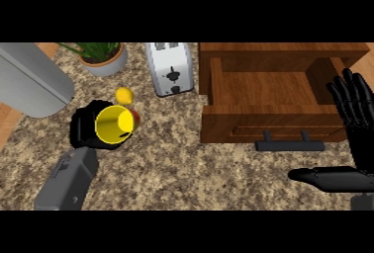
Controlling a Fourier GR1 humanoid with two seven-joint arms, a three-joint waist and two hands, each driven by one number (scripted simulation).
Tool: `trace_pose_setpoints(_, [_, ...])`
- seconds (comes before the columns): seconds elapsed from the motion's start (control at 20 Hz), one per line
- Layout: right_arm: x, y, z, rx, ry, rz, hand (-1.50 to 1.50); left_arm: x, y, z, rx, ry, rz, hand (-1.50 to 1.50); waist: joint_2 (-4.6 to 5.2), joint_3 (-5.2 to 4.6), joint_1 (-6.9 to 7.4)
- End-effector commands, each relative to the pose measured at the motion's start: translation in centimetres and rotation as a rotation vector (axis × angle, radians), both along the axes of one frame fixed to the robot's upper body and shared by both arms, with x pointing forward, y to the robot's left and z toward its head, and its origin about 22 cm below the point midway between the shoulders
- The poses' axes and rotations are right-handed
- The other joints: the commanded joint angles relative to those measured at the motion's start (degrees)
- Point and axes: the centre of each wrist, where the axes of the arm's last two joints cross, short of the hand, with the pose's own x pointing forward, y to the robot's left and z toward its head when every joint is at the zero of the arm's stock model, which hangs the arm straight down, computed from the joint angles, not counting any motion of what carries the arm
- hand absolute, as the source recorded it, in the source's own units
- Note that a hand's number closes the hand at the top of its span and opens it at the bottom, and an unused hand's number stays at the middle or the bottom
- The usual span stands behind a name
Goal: Pick up the cup, place it into the drawer and close the drawer
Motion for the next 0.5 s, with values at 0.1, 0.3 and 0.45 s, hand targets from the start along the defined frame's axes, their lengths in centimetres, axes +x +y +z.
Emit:
trace_pose_setpoints(0.1, [-1.1, -0.1, -0.3, -0.005, 0.0, -0.011, -1.5, 4.8, -4.0, 7.6, 0.053, -0.155, -0.097, 1.5, -0.35, 0.08, 0.45])
trace_pose_setpoints(0.3, [-1.0, 0.0, -1.0, 0.0, 0.004, -0.027, -1.5, 5.3, -8.0, 11.1, 0.095, -0.172, -0.123, 1.5, -0.24, 0.06, 0.54])
trace_pose_setpoints(0.45, [-0.2, 0.7, -1.6, -0.003, -0.003, -0.028, -1.5, 5.2, -10.0, 13.6, 0.111, -0.157, -0.162, 1.5, -0.08, 0.04, 0.54])
